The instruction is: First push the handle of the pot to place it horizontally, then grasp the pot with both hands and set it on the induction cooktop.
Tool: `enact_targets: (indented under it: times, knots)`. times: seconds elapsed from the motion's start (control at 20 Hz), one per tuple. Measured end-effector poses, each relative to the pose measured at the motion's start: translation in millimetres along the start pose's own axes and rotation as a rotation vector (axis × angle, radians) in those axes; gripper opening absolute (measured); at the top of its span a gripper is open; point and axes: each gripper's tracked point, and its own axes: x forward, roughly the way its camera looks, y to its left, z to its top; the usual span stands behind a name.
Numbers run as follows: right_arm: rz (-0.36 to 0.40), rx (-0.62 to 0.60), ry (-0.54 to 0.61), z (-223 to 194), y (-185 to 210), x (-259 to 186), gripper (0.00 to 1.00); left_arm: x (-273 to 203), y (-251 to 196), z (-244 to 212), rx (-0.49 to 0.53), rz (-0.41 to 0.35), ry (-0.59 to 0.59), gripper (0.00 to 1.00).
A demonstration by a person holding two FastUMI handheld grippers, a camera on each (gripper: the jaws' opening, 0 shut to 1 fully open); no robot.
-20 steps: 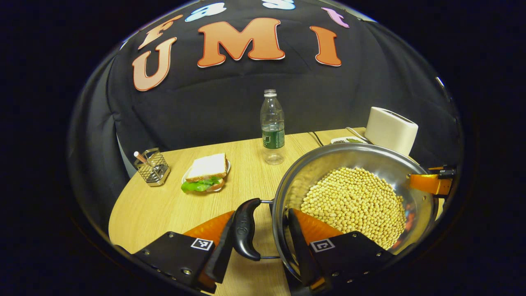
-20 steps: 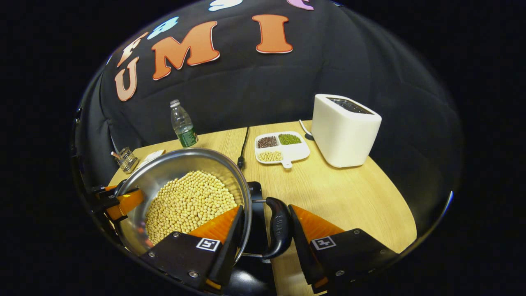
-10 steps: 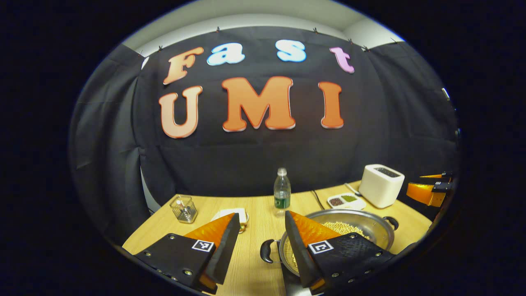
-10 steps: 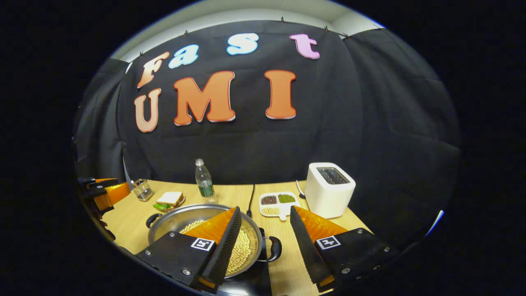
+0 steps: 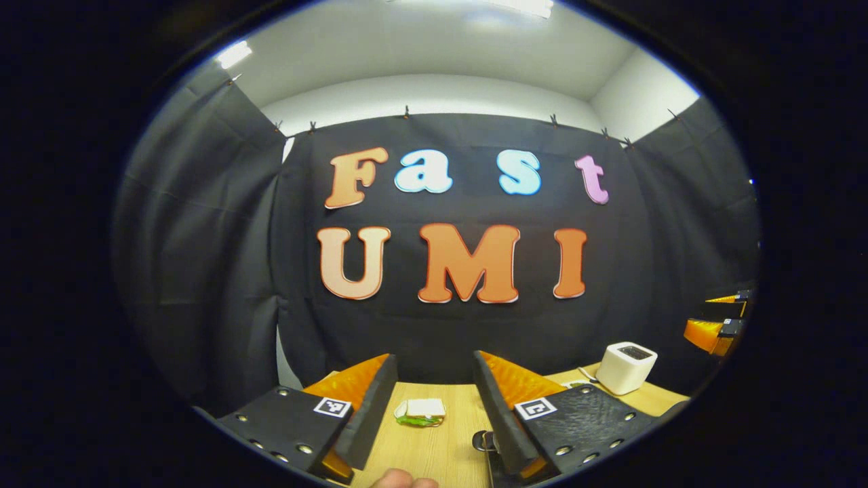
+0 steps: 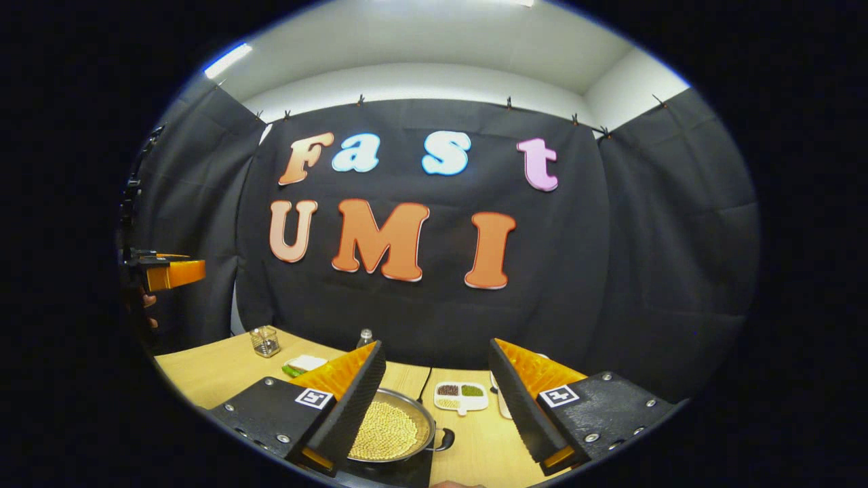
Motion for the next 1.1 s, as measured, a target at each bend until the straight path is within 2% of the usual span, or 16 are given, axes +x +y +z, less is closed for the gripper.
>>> enact_targets:
  times: [0.1,0.45,0.6,0.65,0.75,0.9,1.1]
  knots:
    - [0.012,0.003,-0.039,24.7,-4.1,-8.4,0.95,-16.2,33.0,32.7,-0.031,0.065,-0.064,0.87]
    - [0.062,0.032,-0.16,103.1,-15.8,-34.1,0.94,-76.7,97.5,126.1,-0.063,0.184,-0.225,0.83]
    - [0.073,0.003,-0.208,131.8,-22.6,-47.0,0.97,-102.9,120.1,151.6,-0.039,0.246,-0.275,0.83]
    - [0.068,-0.003,-0.223,141.0,-26.4,-51.0,0.93,-106.1,120.3,156.0,-0.023,0.258,-0.286,0.83]
    - [0.059,-0.001,-0.26,158.2,-29.0,-58.4,0.97,-111.1,115.1,159.2,0.002,0.259,-0.29,0.82]
    - [0.076,0.026,-0.291,170.9,-27.3,-71.4,0.97,-126.5,98.8,158.0,-0.002,0.233,-0.276,0.86]
    - [0.104,0.027,-0.296,171.2,-25.6,-83.5,0.95,-130.8,84.6,147.1,-0.017,0.222,-0.243,0.83]
